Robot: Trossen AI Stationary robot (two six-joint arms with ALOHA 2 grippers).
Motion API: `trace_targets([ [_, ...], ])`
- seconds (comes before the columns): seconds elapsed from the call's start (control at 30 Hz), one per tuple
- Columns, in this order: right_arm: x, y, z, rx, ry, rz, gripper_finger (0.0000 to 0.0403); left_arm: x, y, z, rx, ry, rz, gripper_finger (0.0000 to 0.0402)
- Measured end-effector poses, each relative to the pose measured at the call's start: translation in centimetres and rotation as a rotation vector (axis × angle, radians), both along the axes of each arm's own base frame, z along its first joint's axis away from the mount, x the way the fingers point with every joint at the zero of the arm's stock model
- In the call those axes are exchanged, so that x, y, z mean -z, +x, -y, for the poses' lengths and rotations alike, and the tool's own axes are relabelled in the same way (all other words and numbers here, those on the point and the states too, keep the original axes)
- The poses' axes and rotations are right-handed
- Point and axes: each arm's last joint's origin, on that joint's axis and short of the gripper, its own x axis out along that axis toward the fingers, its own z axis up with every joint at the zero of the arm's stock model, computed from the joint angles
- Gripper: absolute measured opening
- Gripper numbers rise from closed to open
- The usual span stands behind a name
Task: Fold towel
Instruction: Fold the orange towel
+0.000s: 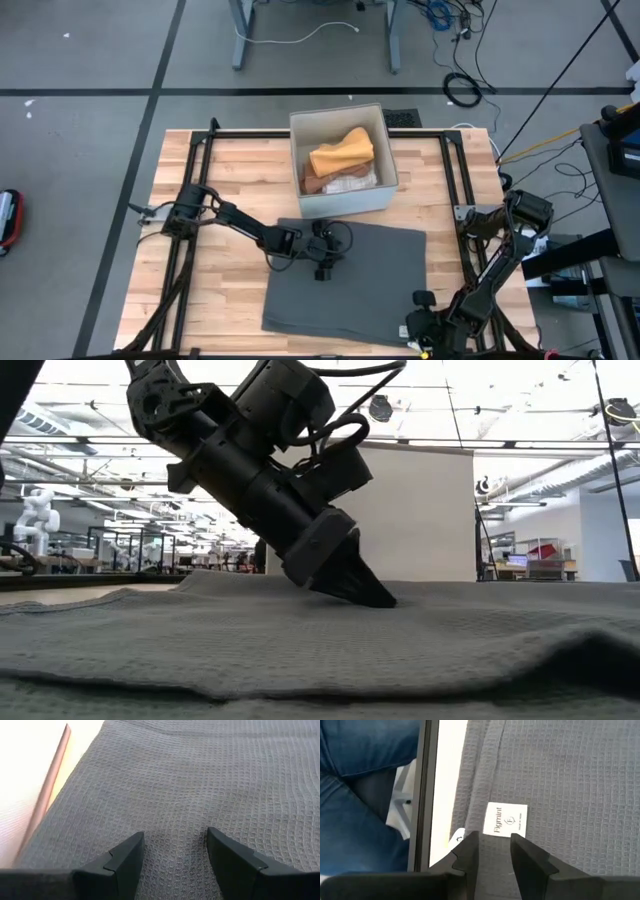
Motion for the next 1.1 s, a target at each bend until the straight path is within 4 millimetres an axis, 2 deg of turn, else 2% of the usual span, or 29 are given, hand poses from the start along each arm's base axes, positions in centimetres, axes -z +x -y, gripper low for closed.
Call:
trace_targets([
  [0.13, -0.2, -0.4, -0.3, -0.022, -0.020, 0.031, 0.0102, 0.3, -0.4, -0.1, 0.006, 0.032, -0.062, 0.0222],
  [0.23, -0.5, -0.6, -0.7, -0.044, -0.018, 0.049, 0.0119, 0.4, -0.4, -0.1, -0.001, 0.040, -0.064, 0.0222],
  [0.53, -0.9, -0.9, -1.1, -0.039, -0.030, 0.072, 0.0239, 0.2, -0.3, -0.1, 0.008, 0.049, -0.036, 0.0222],
  [0.67, -0.8, -1.1, -1.1, -0.023, -0.027, 0.059, 0.0271, -0.5, -0.3, 0.3, 0.019, 0.046, -0.007, 0.0221],
  [0.77, -0.7, -1.6, -1.1, -0.022, -0.030, 0.025, 0.0273, -1.5, -0.3, 0.7, 0.040, 0.051, 0.019, 0.0221],
  [0.93, -0.7, -2.3, -1.4, -0.027, -0.022, 0.016, 0.0256, -3.5, -0.5, 2.4, 0.114, 0.064, 0.098, 0.0221],
  [1.1, -0.6, -2.9, -1.7, -0.013, -0.011, 0.019, 0.0244, -3.5, -0.9, 4.0, 0.168, 0.079, 0.100, 0.0222],
])
